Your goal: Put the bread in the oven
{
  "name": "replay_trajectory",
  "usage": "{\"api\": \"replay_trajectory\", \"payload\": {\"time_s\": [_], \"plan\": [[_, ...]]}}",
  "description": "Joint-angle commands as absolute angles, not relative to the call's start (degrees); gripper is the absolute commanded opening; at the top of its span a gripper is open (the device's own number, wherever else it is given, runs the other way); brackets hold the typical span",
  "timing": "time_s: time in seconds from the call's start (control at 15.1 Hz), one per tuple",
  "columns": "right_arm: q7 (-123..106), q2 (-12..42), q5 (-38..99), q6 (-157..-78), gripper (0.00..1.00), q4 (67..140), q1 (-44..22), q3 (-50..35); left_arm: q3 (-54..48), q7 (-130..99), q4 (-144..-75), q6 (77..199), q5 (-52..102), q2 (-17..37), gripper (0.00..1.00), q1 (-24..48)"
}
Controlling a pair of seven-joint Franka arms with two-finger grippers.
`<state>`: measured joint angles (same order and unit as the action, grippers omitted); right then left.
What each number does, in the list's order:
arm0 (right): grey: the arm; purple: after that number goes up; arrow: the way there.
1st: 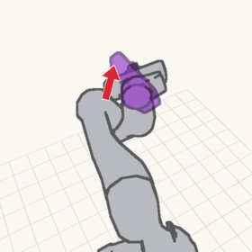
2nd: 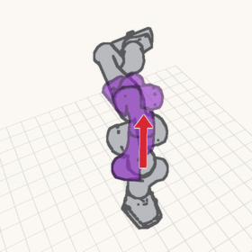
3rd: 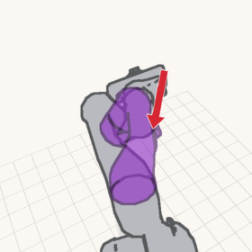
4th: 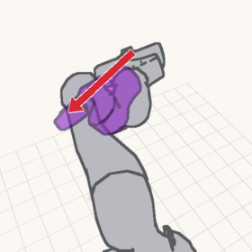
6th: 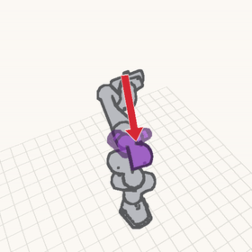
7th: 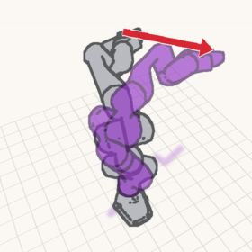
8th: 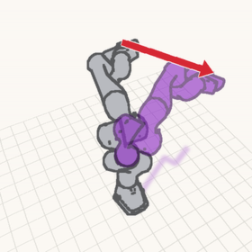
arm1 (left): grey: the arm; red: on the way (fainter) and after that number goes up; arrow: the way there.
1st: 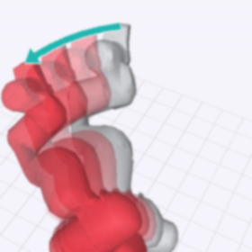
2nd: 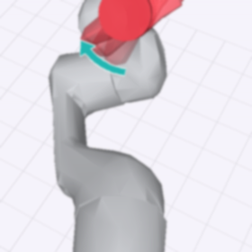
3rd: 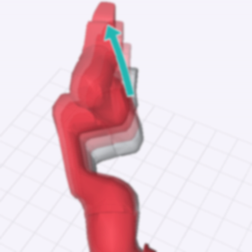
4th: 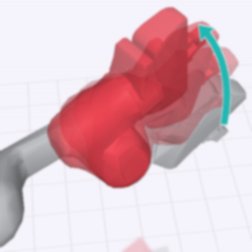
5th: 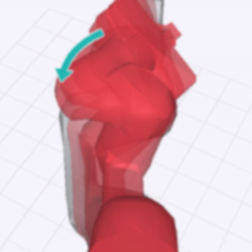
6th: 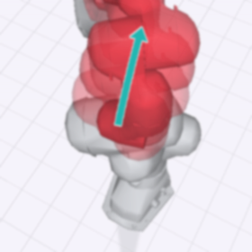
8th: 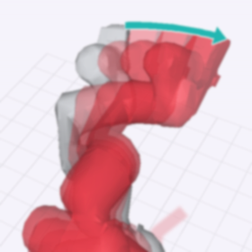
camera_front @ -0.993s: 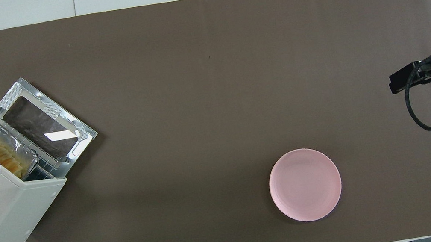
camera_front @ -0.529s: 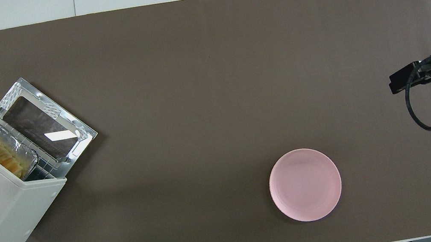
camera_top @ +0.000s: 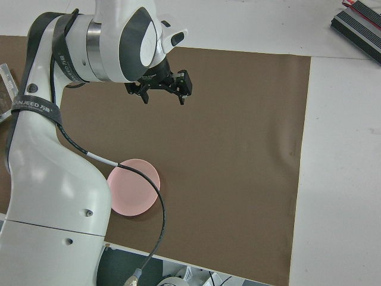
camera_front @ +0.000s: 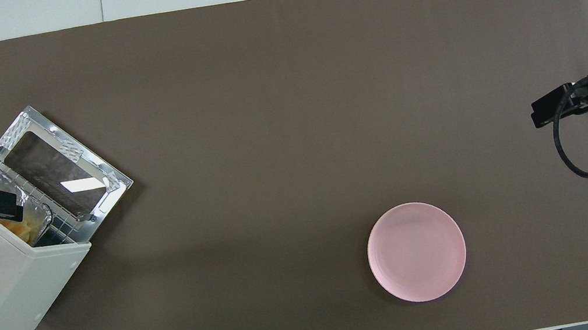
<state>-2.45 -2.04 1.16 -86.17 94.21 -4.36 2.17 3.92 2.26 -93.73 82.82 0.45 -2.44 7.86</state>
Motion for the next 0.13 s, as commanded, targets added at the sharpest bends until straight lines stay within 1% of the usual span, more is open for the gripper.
{"api": "replay_trajectory", "payload": {"time_s": [0.0,0.07], "plan": [[-3.6,-2.5,2.1,-85.3,1.00,94.1,-3.3,1.6,3.4,2.3,-96.4,84.9,-0.6,-4.7,1.00,7.1],[-3.6,-2.5,2.1,-85.3,1.00,94.1,-3.3,1.6,3.4,2.3,-96.4,84.9,-0.6,-4.7,1.00,7.1]]}}
